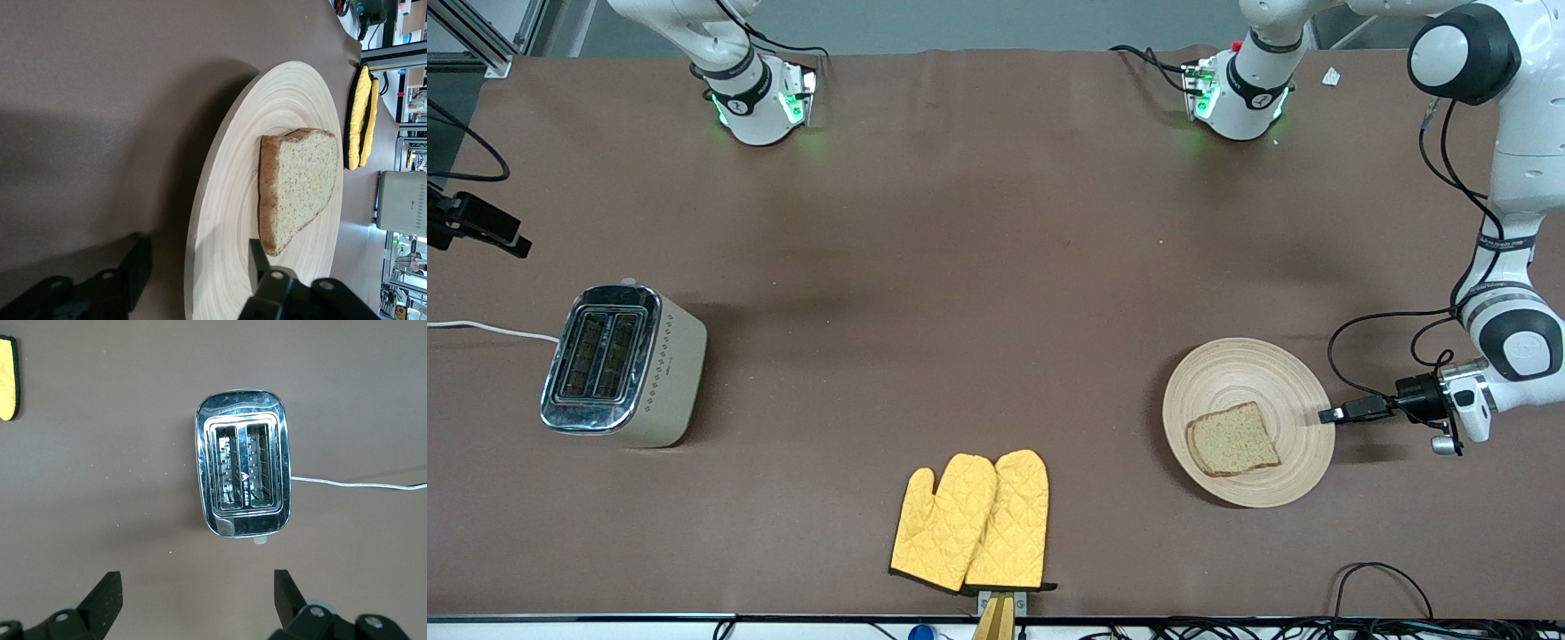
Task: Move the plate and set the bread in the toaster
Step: 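Reach the left gripper to the rim of the wooden plate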
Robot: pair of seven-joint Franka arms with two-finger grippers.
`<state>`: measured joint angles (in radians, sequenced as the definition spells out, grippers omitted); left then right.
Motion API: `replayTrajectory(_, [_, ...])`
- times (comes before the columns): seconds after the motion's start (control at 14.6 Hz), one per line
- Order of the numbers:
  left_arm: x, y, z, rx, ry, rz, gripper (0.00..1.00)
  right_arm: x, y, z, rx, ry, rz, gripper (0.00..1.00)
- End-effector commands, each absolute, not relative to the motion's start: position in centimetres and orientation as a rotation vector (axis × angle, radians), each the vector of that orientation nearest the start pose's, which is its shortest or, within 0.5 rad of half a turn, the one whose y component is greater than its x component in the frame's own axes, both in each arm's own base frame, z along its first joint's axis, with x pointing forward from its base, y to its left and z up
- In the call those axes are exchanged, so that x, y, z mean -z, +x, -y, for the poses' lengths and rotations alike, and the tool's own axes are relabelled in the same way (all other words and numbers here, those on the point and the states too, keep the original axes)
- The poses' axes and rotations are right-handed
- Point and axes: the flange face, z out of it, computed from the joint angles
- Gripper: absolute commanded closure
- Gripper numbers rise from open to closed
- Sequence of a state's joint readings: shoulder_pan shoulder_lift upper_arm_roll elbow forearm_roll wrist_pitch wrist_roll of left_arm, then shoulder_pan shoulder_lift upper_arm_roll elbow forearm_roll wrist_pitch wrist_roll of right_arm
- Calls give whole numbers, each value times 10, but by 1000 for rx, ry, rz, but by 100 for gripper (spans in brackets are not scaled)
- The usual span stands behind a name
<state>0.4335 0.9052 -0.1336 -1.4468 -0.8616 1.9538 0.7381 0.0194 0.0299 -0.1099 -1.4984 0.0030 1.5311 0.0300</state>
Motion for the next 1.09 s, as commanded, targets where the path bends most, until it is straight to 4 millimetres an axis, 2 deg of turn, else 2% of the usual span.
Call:
replayTrajectory(0.0, [-137, 672, -170, -150, 2198, -91, 53, -640, 556, 50, 3, -3133, -178, 0])
replayTrajectory(0.27, [-135, 671, -170, -154, 2195, -64, 78, -640, 556, 48, 3, -3133, -175, 0])
replayTrajectory(0.62, [-137, 673, -162, -173, 2183, -1, 92, -643, 557, 38, 17, -3105, -74, 0])
replayTrajectory(0.75, [-141, 673, -153, -157, 2153, 29, 99, -643, 558, 21, 19, -3036, -41, 0])
replayTrajectory(0.89, [-148, 673, -145, -138, 2121, 57, 100, -639, 561, -5, 22, -3010, -2, 0])
replayTrajectory(1.03, [-159, 678, -121, -114, 2059, 119, 100, -626, 574, -29, 35, -2982, -29, 0])
